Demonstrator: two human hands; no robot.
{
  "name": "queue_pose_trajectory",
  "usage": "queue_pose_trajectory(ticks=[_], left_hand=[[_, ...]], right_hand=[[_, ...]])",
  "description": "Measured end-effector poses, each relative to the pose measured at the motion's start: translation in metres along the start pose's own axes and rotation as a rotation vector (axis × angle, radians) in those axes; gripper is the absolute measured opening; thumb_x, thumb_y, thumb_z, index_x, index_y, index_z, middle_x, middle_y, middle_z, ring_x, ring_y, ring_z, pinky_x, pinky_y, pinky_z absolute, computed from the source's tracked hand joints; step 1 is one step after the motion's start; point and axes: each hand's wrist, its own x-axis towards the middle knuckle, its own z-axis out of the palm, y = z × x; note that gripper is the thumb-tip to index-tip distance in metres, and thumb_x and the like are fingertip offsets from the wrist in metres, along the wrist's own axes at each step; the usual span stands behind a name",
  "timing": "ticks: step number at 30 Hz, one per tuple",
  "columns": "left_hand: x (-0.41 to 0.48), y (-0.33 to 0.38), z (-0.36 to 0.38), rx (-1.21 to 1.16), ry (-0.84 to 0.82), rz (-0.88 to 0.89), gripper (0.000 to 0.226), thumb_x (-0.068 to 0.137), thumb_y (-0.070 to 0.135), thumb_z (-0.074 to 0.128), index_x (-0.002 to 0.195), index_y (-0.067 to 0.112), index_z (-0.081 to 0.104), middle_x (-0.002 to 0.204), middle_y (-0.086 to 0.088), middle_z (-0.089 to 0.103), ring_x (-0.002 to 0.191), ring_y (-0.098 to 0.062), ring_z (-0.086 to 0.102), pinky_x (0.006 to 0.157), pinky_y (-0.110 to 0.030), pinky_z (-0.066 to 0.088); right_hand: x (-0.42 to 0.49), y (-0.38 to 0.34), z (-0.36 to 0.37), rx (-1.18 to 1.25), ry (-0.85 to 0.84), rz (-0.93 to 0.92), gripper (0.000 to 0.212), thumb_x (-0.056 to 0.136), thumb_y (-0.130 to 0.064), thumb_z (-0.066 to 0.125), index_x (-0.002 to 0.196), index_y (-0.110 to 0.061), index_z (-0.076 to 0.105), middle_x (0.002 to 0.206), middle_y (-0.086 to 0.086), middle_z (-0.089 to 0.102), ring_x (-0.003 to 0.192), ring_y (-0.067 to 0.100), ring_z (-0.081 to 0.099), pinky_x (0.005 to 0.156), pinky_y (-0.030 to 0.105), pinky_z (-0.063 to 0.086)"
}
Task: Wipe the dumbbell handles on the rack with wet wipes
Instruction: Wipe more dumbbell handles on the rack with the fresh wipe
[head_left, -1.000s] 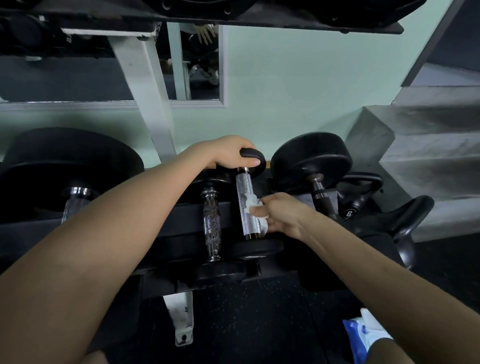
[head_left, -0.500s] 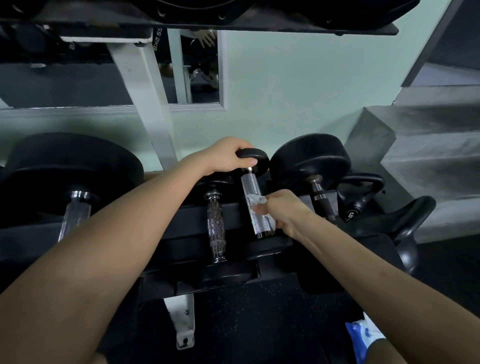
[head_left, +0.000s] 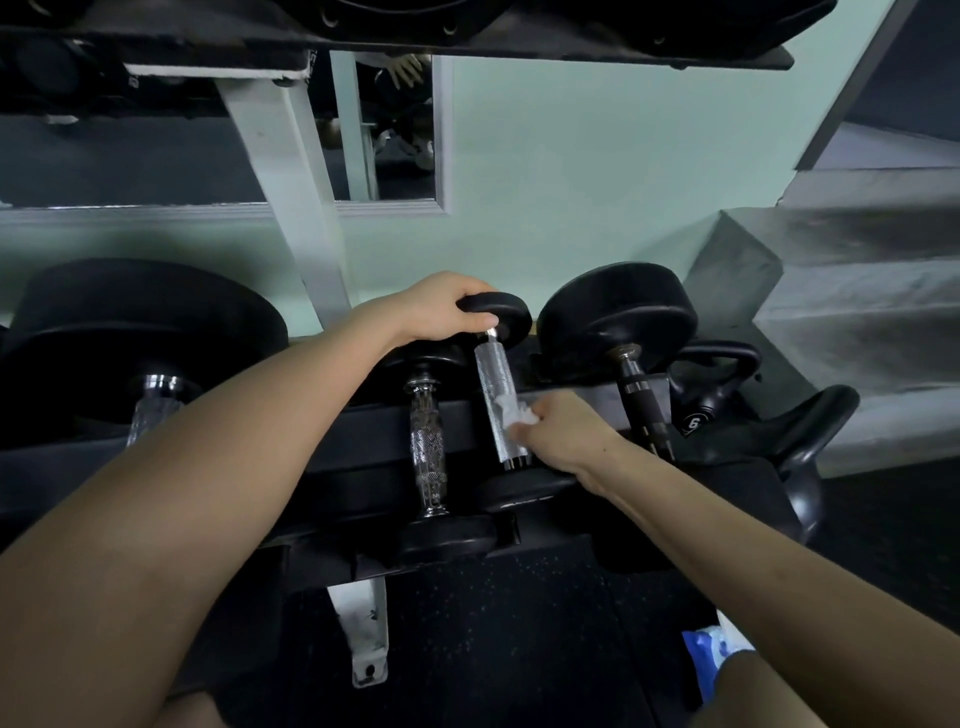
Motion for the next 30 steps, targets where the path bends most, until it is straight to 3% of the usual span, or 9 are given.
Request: queue_pose_trajectory(ticks=[4,7,11,17,19,21,24,28,30], left_hand=[[-0.003,-0.001,-0.001,-0.025,0.025,-0.026,0.035,0.09,0.017,0.06,0.124,0.012,0.058,0.122,-0.005,0.062,0.11,-0.017,0.057,0.092,-0.022,0.039],[-0.002,0.0,-0.002,0.046,0.006,-0.029,0.033,0.09,0.02,0.06,0.123,0.013,0.058,0.121,-0.005,0.062,0.111,-0.02,0.056,0.094,-0.026,0.041],[0.002,0.002,-0.001,0.267,0.03,-0.047,0.032,0.091,0.028,0.058,0.12,0.015,0.059,0.116,-0.005,0.063,0.105,-0.019,0.056,0.09,-0.029,0.041],[0.005,0.03,0.005,0.302,0.265,0.016,0.049,0.088,0.039,0.058,0.133,0.022,0.049,0.135,-0.002,0.053,0.126,-0.019,0.048,0.105,-0.033,0.035],[0.01,0.051,0.015,0.291,0.293,0.11,0.046,0.09,0.038,0.057,0.132,0.021,0.051,0.137,0.002,0.052,0.127,-0.015,0.046,0.106,-0.03,0.033],[0.017,0.07,0.028,0.289,0.278,0.191,0.047,0.091,0.039,0.055,0.134,0.022,0.05,0.14,0.004,0.049,0.131,-0.014,0.043,0.108,-0.028,0.03],[0.031,0.087,0.047,0.298,0.209,0.224,0.049,0.092,0.042,0.051,0.138,0.026,0.044,0.144,0.006,0.044,0.133,-0.013,0.04,0.108,-0.027,0.028],[0.051,0.094,0.063,0.231,0.14,0.18,0.048,0.094,0.039,0.049,0.14,0.026,0.042,0.145,0.006,0.043,0.133,-0.013,0.04,0.106,-0.026,0.031],[0.058,0.094,0.064,0.191,0.147,0.162,0.046,0.093,0.036,0.051,0.138,0.027,0.044,0.144,0.006,0.045,0.133,-0.013,0.04,0.108,-0.028,0.032]], right_hand=[[-0.014,-0.001,-0.013,-0.104,-0.056,-0.071,0.032,0.091,-0.031,0.058,0.106,-0.002,0.062,0.094,0.007,0.062,0.089,0.019,0.059,0.068,0.02,0.044],[-0.034,0.003,-0.042,-0.151,0.08,-0.145,0.043,0.087,-0.028,0.063,0.123,-0.013,0.046,0.107,0.003,0.056,0.097,0.015,0.054,0.063,0.02,0.034],[-0.058,0.028,-0.095,-0.321,0.317,-0.137,0.025,0.077,-0.038,0.071,0.079,-0.022,0.052,0.077,-0.007,0.057,0.077,0.014,0.054,0.061,0.027,0.034],[-0.033,0.052,-0.127,-0.315,0.613,-0.133,0.036,0.077,-0.04,0.071,0.051,-0.02,0.055,0.049,-0.002,0.05,0.052,0.013,0.049,0.052,0.029,0.032],[-0.011,0.054,-0.121,-0.317,0.578,-0.127,0.027,0.083,-0.036,0.065,0.064,-0.017,0.068,0.058,0.004,0.058,0.061,0.02,0.056,0.055,0.029,0.034],[0.004,0.057,-0.112,-0.415,0.367,-0.134,0.03,0.094,-0.029,0.053,0.082,-0.005,0.069,0.076,0.012,0.063,0.079,0.027,0.061,0.06,0.03,0.034],[0.008,0.066,-0.113,-0.353,0.103,-0.196,0.03,0.099,-0.02,0.044,0.076,-0.01,0.061,0.08,0.006,0.063,0.086,0.025,0.057,0.069,0.026,0.035],[0.012,0.079,-0.122,-0.223,0.131,-0.173,0.016,0.086,-0.012,0.063,0.08,0.003,0.066,0.079,0.022,0.064,0.072,0.016,0.055,0.072,0.031,0.043],[0.016,0.078,-0.12,-0.077,0.188,-0.134,0.018,0.076,-0.01,0.075,0.089,0.001,0.071,0.084,0.018,0.069,0.077,0.01,0.055,0.075,0.026,0.044]])
